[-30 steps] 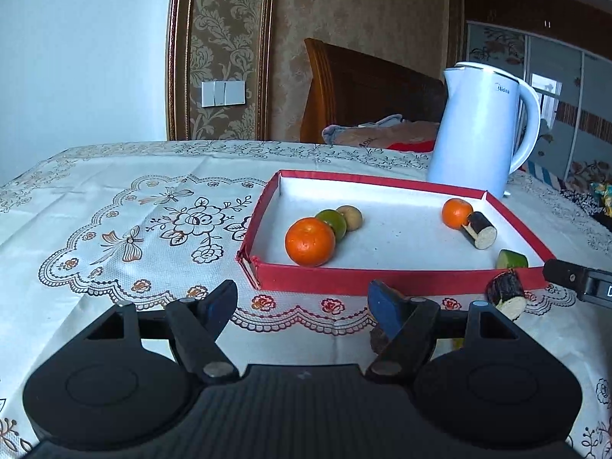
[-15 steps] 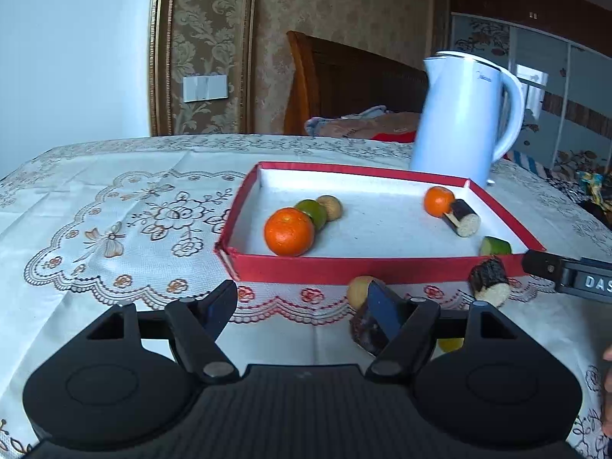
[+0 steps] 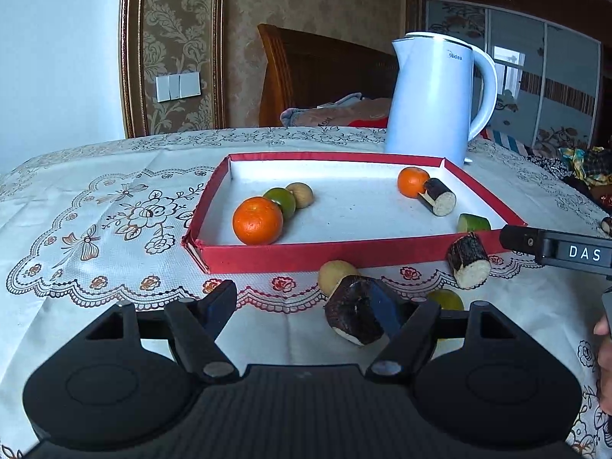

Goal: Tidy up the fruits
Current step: 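Move both open grippers back to the remaining items in front of the tray, then lower the left gripper onto a black-skinned eggplant chunk and close it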

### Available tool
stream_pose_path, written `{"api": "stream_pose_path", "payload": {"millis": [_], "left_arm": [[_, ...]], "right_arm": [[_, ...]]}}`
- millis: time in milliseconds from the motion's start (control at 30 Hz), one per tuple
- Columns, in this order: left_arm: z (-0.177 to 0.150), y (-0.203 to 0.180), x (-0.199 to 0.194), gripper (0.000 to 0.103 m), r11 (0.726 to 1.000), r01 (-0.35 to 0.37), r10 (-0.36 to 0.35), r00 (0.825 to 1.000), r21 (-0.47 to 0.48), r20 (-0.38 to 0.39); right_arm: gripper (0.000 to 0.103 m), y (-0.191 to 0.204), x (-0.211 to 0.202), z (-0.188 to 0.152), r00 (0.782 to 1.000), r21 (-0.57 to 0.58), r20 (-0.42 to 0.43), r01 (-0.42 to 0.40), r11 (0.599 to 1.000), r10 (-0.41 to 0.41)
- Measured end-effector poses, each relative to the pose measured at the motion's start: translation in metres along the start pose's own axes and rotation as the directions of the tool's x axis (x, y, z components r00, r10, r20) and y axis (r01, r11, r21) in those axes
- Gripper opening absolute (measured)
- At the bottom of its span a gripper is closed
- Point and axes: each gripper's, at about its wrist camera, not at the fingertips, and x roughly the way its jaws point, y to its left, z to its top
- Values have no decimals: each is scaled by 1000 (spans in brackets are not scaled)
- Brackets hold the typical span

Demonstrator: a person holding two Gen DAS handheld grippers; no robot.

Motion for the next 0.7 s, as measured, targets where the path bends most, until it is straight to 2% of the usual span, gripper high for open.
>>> {"api": "stream_pose_path", "payload": {"millis": [100, 233, 500, 600, 633, 700], "left_arm": [[-1, -4, 1, 80, 999, 23, -23, 1000, 24, -7], [-1, -11, 5, 80, 998, 9, -9, 1000, 61, -15], [1, -15, 16, 81, 997, 23, -19, 998, 68, -61], [0, -16, 21, 81, 998, 3, 2, 996, 66, -87], [0, -15, 23, 80, 998, 8, -2, 995, 59, -102], [0, -11, 25, 74, 999, 17, -13, 994, 40, -112]], "right_arm": [[103, 0, 0, 0, 1000, 0, 0, 0, 1000, 0], [103, 0, 0, 0, 1000, 1, 0, 0, 1000, 0], [103, 0, 1, 0, 1000, -1, -3, 3, 1000, -3], [103, 0, 1, -1, 1000, 0, -4, 3, 1000, -3], [103, 0, 1, -1, 1000, 0, -4, 3, 1000, -3], [103, 0, 2, -1, 1000, -3, -9, 4, 1000, -4]]}}
